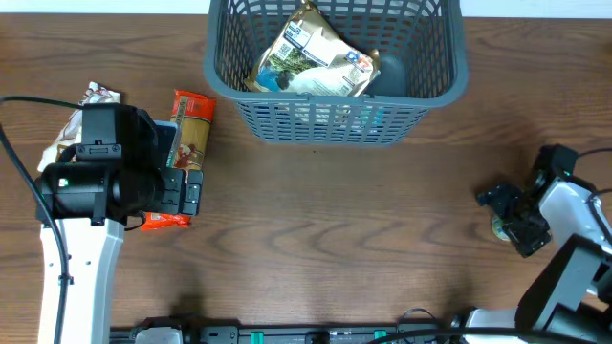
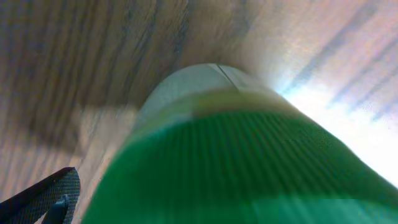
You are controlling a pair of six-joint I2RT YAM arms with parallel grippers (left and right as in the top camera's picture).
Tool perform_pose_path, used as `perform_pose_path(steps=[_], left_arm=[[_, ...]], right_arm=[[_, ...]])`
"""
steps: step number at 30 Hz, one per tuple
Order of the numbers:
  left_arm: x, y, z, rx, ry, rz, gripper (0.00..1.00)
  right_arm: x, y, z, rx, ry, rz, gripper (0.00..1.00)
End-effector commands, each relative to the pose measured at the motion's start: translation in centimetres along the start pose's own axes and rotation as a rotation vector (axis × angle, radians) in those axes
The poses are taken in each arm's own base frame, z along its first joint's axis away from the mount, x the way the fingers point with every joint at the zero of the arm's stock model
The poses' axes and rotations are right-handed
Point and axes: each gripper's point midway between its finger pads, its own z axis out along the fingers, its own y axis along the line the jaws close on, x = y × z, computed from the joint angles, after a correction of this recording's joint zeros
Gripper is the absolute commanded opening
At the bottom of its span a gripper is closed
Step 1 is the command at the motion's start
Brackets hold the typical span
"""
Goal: Pack container
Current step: 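Move right gripper down to the green-lidded jar and grasp it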
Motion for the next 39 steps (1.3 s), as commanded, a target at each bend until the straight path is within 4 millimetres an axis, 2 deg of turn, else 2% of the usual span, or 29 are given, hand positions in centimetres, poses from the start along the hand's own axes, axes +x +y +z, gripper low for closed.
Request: perform_pose_path(steps=[1,20,22,28,32,34,36,37,39], left_arm=[[-0.29,-0.1,-0.42,-0.001,-0.011,0.001,0.98],[-0.18,-0.12,-0.42,0.0,-0.006,0.001,0.99],[-0.18,-0.13,-0.42,0.0,-0.006,0.0,0.99],[-0.17,-0.12,-0.42,0.0,-0.006,0.001,0.99],[-0.17,-0.12,-0.42,0.0,-0.006,0.0,0.98],[-0.17,-0.12,-0.42,0.0,-0.006,0.0,0.98],[-0.16,-0.12,-0.42,0.0,-0.005,0.001,0.98],[-0.16,-0.12,-0.42,0.0,-0.005,0.001,0.99],[-0.16,-0.12,-0.42,0.0,-0.005,0.0,0.99]], right_arm=[[-0.15,-0.53,0.88,0.028,0.005,0.012,0.99],[-0.96,-0.32,1.27,0.015,-0.017,0.009,0.99],[-1.04,-0.27,1.28,0.01,-0.018,0.001,0.94],[-1.04,-0.27,1.27,0.011,-0.018,0.001,0.67],[-1.02,-0.29,1.28,0.011,-0.017,0.0,0.52],[-1.03,-0.28,1.27,0.011,-0.017,0.001,0.38],[-1.02,-0.29,1.28,0.011,-0.017,0.0,0.09],[-1.02,-0.29,1.28,0.011,-0.017,0.0,0.01],[-1.03,-0.29,1.27,0.011,-0.017,0.001,0.01]])
